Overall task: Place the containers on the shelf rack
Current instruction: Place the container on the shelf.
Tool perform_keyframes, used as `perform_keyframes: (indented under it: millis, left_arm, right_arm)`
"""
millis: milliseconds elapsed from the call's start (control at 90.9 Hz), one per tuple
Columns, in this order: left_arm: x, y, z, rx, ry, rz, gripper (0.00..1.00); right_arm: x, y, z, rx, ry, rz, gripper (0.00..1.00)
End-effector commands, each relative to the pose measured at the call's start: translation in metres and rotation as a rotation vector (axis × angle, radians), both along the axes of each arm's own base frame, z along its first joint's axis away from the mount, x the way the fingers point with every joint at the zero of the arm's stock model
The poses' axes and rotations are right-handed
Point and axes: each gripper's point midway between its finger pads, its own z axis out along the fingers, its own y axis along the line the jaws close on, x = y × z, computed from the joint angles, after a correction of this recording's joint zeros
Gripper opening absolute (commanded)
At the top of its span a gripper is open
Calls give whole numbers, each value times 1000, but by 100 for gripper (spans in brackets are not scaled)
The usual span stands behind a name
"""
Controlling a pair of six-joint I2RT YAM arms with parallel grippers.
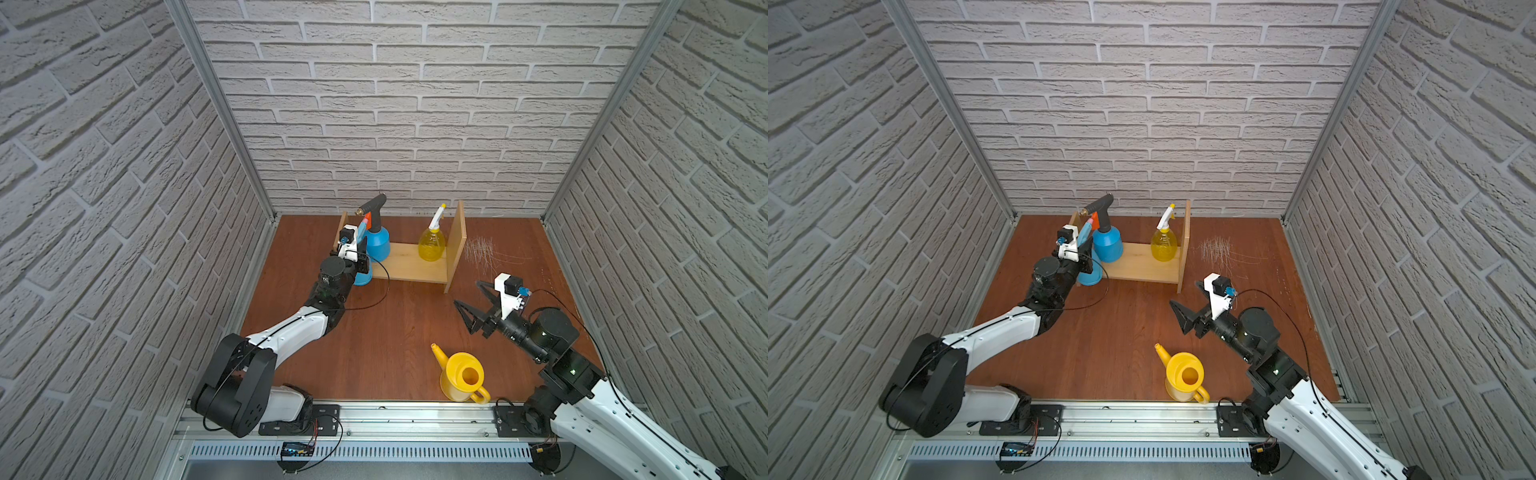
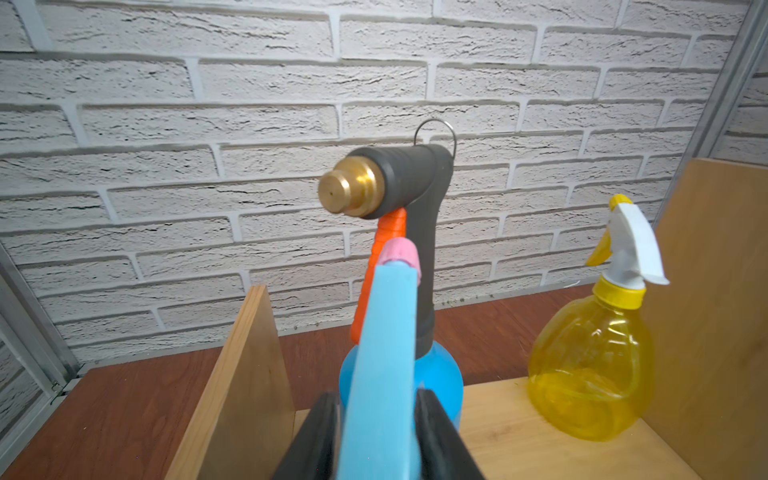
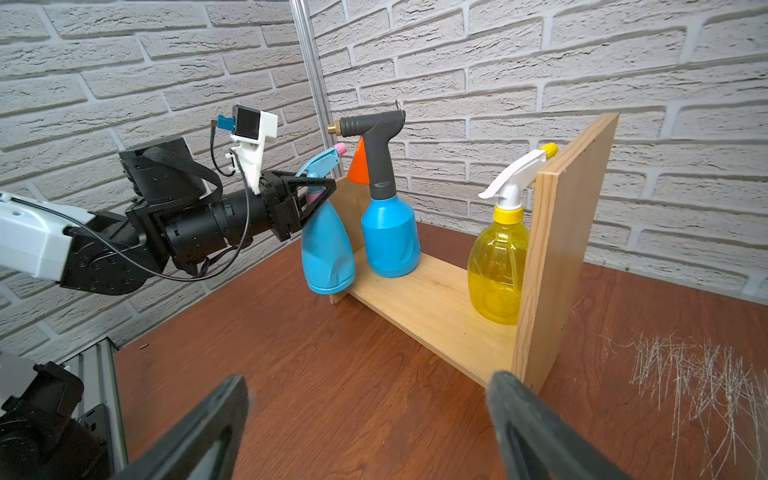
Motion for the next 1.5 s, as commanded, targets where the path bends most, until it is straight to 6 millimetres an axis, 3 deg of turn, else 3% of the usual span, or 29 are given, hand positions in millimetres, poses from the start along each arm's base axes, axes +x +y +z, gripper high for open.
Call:
perform_keyframes:
  millis: [0,693,1210,1342,1485]
  left_arm:
    - [7,8,35,-41,-124,44,0]
    - [44,17,11,-72,-110,97,0]
    - [61,16,-6,-97,-88,100,0]
    - [59,20,-8,-98,-84,108,24]
    - [54,22,-6,-102,-86,110,42]
  right_arm:
    - [-1,-1,12,42,-42,-3,95]
    - [-3,-2,15,45,-50,3,95]
    - [-4,-3,16,45,-54,1,95]
    - [-4,-3,15,44,-52,0,95]
    - [-3,-2,15,44,-53,0,95]
